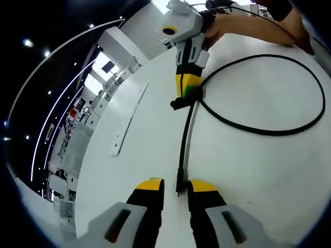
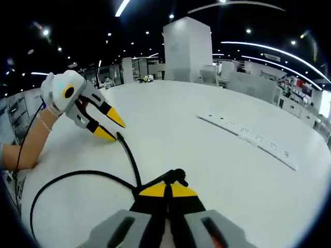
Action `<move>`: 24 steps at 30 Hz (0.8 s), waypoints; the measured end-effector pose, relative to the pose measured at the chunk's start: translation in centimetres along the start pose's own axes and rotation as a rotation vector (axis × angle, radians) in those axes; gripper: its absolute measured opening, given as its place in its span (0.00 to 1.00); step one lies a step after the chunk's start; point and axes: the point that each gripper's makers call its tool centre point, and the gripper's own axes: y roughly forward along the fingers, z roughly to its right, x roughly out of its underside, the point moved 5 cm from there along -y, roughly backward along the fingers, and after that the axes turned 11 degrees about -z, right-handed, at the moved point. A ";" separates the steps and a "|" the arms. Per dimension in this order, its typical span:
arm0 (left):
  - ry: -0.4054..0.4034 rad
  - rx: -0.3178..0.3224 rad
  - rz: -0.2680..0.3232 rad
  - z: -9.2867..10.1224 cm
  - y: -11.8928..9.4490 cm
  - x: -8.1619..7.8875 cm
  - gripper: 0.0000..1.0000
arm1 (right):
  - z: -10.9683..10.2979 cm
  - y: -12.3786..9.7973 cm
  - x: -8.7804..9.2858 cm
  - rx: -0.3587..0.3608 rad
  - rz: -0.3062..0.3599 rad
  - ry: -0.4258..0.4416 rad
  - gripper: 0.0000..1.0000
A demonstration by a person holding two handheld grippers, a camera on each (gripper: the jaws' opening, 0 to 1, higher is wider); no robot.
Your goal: Find the charging cable on the desk, coil it up and secure with Velcro.
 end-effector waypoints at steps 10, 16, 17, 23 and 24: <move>-0.020 -0.023 0.023 -0.5 -0.2 -0.4 0.38 | -0.1 -0.2 -0.1 -0.003 0.009 0.001 0.03; -0.026 -0.042 0.031 -0.8 0.0 -0.5 0.38 | -0.2 -0.4 -0.1 0.006 0.006 -0.010 0.03; -0.042 -0.055 0.028 -1.1 0.1 -0.4 0.38 | -0.2 -0.4 -0.1 0.009 0.004 -0.016 0.03; -0.111 -0.074 0.106 -1.8 -0.2 -1.4 0.38 | -0.3 -0.5 -0.1 0.014 -0.001 -0.020 0.03; -0.122 -0.080 0.117 -2.0 -0.2 -1.6 0.38 | -0.3 -0.5 -0.2 0.014 0.001 -0.015 0.03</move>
